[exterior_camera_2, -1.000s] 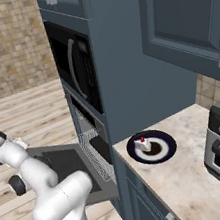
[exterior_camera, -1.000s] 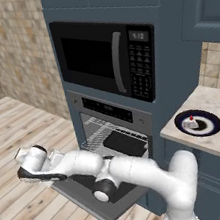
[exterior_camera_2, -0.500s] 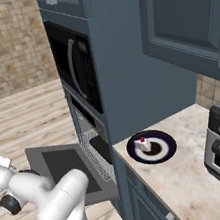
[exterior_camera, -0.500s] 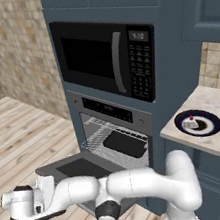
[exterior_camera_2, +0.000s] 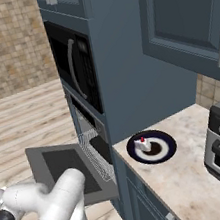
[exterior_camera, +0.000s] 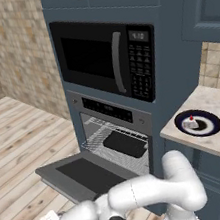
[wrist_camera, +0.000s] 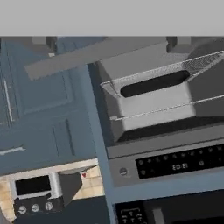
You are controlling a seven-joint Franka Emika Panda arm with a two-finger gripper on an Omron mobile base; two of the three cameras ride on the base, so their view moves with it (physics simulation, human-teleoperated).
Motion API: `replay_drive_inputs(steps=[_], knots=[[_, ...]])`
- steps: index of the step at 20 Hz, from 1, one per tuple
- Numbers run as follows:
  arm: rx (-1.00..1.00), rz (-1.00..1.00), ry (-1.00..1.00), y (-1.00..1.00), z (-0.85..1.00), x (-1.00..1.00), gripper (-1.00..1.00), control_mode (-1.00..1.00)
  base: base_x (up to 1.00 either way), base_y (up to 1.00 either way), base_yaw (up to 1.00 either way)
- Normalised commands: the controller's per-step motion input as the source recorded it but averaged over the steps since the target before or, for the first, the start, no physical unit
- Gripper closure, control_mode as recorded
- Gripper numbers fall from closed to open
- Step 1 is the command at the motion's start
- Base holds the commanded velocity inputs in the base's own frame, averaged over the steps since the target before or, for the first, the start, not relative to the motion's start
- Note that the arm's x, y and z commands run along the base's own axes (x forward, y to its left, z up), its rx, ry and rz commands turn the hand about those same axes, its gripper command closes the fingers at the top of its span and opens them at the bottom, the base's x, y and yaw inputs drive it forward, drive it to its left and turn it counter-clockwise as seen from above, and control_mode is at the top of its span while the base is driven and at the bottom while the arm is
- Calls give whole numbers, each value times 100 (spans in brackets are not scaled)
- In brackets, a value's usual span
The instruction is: Take the baked cake out of the oven and place it on the plate for cooling. Then close the oven door.
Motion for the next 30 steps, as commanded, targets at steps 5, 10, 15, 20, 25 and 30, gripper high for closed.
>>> replay_drive_inputs(steps=[5, 10, 15, 20, 25, 30], knots=[[-54, 16, 27, -10, -59, 0, -100, -100, 0, 0, 0], [-62, 17, 35, -18, -97, 22, -100, -100, 0, 0, 0], [-33, 20, 10, -5, -15, 65, -100, -100, 0, 0, 0], [-33, 10, 0, 6, -45, 81, -100, -100, 0, 0, 0], [-39, 0, -2, -4, -32, 36, -100, -100, 0, 0, 0], [-29, -5, -3, -2, -1, 38, -100, -100, 0, 0, 0]])
